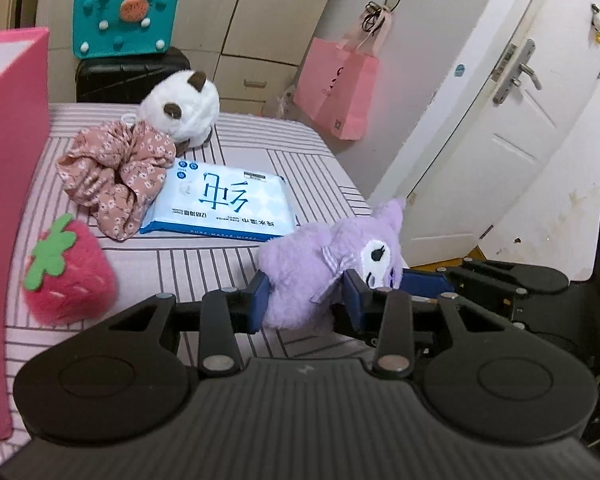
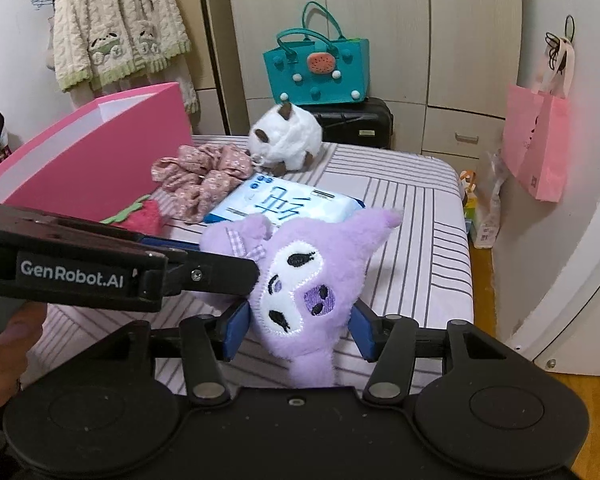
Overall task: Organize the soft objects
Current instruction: 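Close the left tool on the purple plush toy's head, then lift the purple plush with the left tool and carry it over the pink box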
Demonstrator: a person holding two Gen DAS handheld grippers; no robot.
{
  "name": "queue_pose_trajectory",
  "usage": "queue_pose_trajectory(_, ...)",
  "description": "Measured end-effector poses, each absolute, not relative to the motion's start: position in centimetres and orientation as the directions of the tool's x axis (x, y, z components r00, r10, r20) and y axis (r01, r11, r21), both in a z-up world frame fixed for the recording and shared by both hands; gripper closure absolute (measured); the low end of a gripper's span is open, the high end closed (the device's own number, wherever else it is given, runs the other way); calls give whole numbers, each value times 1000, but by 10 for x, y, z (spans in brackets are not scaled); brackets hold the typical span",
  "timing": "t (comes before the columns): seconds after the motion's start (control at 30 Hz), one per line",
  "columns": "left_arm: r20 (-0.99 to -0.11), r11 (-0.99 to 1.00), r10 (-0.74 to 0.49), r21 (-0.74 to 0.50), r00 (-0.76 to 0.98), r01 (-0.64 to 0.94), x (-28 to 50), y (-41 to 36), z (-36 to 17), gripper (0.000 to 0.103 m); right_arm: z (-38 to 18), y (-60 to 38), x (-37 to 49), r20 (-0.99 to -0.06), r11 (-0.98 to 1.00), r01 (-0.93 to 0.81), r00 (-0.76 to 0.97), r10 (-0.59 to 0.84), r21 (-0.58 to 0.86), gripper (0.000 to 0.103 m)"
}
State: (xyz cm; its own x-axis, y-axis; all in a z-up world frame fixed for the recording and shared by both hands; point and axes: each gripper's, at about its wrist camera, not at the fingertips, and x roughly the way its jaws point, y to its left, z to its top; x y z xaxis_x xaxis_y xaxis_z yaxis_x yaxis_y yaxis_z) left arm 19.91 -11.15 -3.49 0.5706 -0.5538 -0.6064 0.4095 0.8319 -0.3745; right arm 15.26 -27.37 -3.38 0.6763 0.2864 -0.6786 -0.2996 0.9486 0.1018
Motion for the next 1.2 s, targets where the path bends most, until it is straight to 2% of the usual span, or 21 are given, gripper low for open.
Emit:
queue_pose_trajectory(0.33, -559, 843, -537, -318, 632, 435, 152, -86, -2, 65, -2, -256, 124, -649, 919, -376, 672, 358, 118, 40)
queue_pose_trajectory(0.5, -539, 841, -540, -308, 647, 445, 137, -70, 13, 65, 15, -242, 110, -622, 894, -436, 672, 402, 107, 29)
queue_pose_trajectory(0.97, -484, 855, -518, -266, 706, 445, 118, -6, 72, 65, 78, -193, 108, -568, 819, -571, 657, 496, 55, 29)
queue_pose_trajectory(1.2, -441, 886, -464, -231, 768, 403, 111, 40, 93, 65, 104, -155, 125, -549, 762, -646, 622, 558, 42, 29)
